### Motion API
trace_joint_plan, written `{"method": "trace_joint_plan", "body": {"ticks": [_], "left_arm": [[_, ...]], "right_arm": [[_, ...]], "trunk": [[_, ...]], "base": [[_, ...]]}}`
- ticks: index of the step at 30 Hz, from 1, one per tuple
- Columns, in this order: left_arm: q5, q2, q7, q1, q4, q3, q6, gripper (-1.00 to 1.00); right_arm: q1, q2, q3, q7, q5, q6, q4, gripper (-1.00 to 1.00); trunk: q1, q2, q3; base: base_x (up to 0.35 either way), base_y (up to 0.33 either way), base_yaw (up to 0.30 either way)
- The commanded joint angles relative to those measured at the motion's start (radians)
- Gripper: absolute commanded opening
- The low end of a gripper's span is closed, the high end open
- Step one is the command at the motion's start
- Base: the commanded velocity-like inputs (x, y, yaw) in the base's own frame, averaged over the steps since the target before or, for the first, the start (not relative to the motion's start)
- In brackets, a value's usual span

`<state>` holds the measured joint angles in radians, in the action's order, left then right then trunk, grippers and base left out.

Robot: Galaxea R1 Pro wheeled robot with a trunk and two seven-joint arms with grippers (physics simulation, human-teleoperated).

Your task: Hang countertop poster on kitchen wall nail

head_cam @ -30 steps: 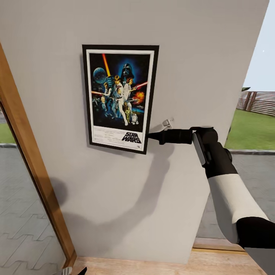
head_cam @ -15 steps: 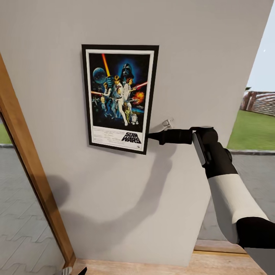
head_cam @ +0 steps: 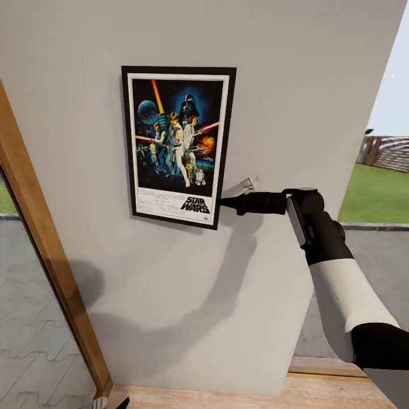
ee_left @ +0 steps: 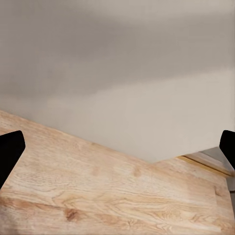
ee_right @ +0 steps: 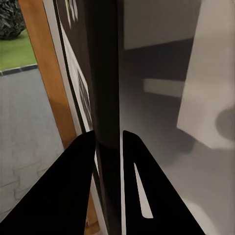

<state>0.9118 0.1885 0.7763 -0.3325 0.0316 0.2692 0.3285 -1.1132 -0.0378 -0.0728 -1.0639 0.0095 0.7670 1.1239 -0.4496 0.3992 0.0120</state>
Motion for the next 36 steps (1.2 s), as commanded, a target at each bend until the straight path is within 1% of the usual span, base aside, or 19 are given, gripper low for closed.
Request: {"method": "trace_joint_plan", "body": {"ticks": [1, 9, 15, 16, 32, 36], "left_arm": [[0.006, 0.000, 0.001, 0.000, -0.001, 0.008, 0.006, 1.00], [0.006, 0.000, 0.001, 0.000, -0.001, 0.008, 0.006, 1.00], [0.006, 0.001, 0.002, 0.000, -0.001, 0.008, 0.006, 1.00], [0.006, 0.001, 0.002, 0.000, -0.001, 0.008, 0.006, 1.00], [0.006, 0.002, 0.002, 0.000, -0.001, 0.008, 0.007, 1.00], [0.006, 0.002, 0.002, 0.000, -0.001, 0.008, 0.007, 1.00]], "right_arm": [[0.000, -0.001, -0.001, -0.002, 0.000, 0.006, 0.000, -1.00], [-0.001, -0.001, -0.001, -0.002, 0.000, 0.006, 0.000, -1.00], [-0.001, -0.001, -0.001, -0.002, 0.000, 0.006, 0.000, -1.00], [-0.001, -0.001, -0.001, -0.002, 0.000, 0.006, 0.000, 1.00], [-0.001, -0.001, -0.001, -0.002, 0.001, 0.008, 0.000, 1.00], [-0.001, 0.000, -0.001, -0.002, 0.001, 0.008, 0.000, 1.00]], "trunk": [[0.000, 0.001, 0.000], [0.000, 0.001, 0.000], [0.000, 0.001, 0.000], [0.000, 0.001, 0.000], [0.000, 0.001, 0.000], [0.000, 0.001, 0.000]], "base": [[0.000, 0.000, 0.000], [0.000, 0.000, 0.000], [0.167, 0.000, 0.000], [0.067, 0.000, 0.000], [0.007, 0.000, 0.000], [-0.082, 0.000, 0.000]]}}
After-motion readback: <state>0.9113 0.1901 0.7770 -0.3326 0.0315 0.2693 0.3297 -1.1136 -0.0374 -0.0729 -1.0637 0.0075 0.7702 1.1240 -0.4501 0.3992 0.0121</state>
